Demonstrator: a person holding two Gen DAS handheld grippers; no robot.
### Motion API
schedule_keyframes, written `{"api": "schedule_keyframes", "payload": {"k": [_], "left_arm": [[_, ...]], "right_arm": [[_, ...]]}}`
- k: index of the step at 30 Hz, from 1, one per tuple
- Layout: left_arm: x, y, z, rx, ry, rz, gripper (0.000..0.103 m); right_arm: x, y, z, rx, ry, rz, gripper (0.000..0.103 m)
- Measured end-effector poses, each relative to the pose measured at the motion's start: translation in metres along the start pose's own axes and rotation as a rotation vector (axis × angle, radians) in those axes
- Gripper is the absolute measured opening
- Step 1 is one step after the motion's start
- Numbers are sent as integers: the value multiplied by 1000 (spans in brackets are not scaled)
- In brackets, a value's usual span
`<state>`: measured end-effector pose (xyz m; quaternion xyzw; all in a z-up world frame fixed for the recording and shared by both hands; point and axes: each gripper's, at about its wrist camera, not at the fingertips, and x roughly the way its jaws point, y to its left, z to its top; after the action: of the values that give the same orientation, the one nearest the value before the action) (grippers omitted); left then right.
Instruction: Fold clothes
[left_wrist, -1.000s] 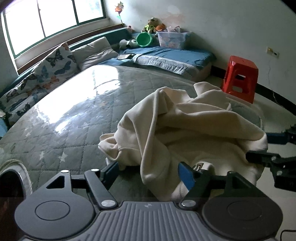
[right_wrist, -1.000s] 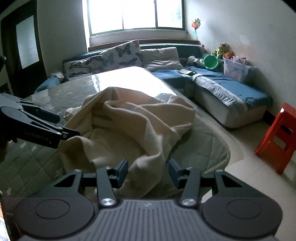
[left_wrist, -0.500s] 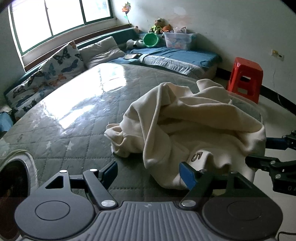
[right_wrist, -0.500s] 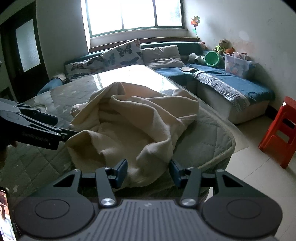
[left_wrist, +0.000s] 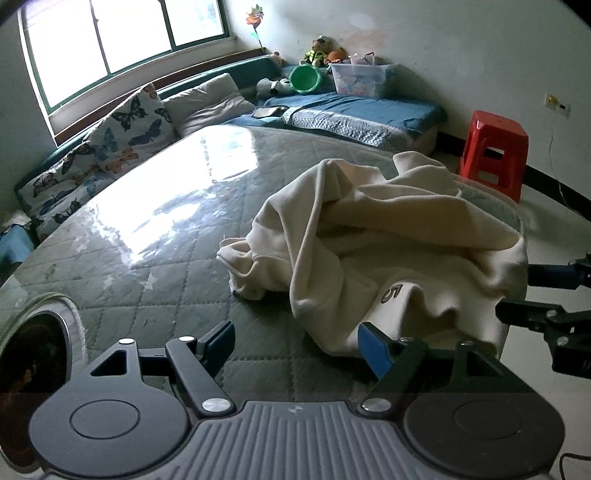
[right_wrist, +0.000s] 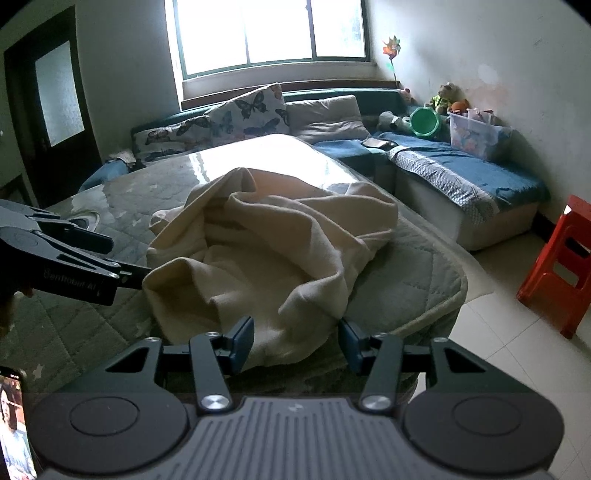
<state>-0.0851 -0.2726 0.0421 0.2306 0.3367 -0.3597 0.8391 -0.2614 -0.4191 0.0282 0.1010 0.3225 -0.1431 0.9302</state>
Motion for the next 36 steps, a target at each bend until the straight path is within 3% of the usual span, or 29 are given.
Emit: {"api": "schedule_keyframes", "payload": {"k": [14,21,24,25,29,31,32,36], "left_arm": [[10,9,34,19,-55,5,75],[35,6,53,75,-61,-3,65],[47,6,54,91,-41,-3,58],[51,7,54,92,-32,-5,50],[58,13,51,97,-19,-24,29],[57,15,52,89,-17,-42,21],[57,16,52,85,-15,-51,21],[58,13,55,86,-13,-43,33]], "right_arm": [[22,1,41,-85,-53,-12,52],[51,19,63,-225,-63,26,52],[66,26,72,-278,-53,42,49],[70,28,75,-286,-47,50,48],[87,35,82,-308,-9,108,40],[93,40,82,-321,-3,108,29],[96,42,83,-327,0,108,19],[101,44,84,-305,-5,83,10]]}}
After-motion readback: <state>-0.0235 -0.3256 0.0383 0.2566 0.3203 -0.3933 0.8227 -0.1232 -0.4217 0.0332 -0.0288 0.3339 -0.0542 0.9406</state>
